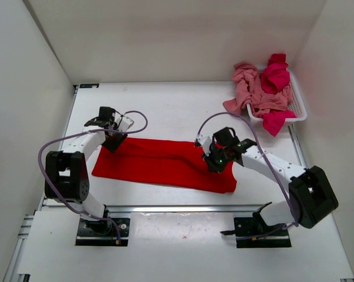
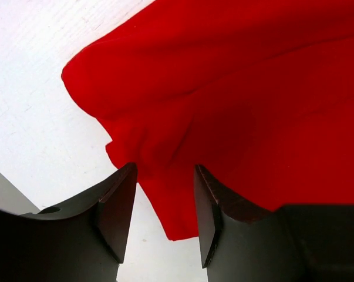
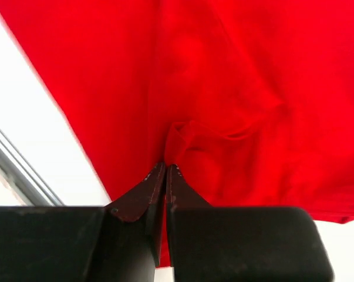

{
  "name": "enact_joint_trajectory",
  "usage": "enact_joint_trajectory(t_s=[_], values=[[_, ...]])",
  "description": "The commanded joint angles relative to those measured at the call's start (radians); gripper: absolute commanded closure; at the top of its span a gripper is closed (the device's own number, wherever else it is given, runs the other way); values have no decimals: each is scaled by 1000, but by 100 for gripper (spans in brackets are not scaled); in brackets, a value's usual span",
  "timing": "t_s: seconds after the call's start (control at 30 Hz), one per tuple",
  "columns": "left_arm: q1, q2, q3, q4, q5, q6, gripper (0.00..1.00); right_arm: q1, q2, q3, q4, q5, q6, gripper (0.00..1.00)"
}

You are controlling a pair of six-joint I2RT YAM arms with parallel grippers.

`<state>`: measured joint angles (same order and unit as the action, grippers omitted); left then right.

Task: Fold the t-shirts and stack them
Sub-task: Fold the other side of the tshirt into a rectangle

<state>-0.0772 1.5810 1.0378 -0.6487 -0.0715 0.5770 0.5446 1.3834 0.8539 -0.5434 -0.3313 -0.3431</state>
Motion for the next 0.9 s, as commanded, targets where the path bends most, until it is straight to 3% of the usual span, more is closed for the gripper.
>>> enact_joint_trajectory(t_s=[0.0,0.2,0.37,0.4,0.47,0.63,0.73,0.87], values=[[-13,-3,13,-6,-24,6,45,51,-107,-71,33,44,-135,100],[-61,8,79,-52,-30,18,45,101,-158,-98,2,-28,-185,100],[-151,11,91,-52,-62,56,45,118,-143,-122,62,-2,-200,100],[-156,11,94,-61,-62,58,46,127,-139,-119,75,-5,-194,98],[-190,10,107,-74,-57,76,45,124,-120,-119,74,-11,-197,73],[-196,4,68,-40,-122,107,44,109,-164,-116,-39,-89,-208,51],[-194,-1,85,-48,-96,103,45,34,-210,-92,-56,-127,-151,49],[-339,-4,169,-68,-70,90,45,-164,-204,0,-37,-147,-24,49]])
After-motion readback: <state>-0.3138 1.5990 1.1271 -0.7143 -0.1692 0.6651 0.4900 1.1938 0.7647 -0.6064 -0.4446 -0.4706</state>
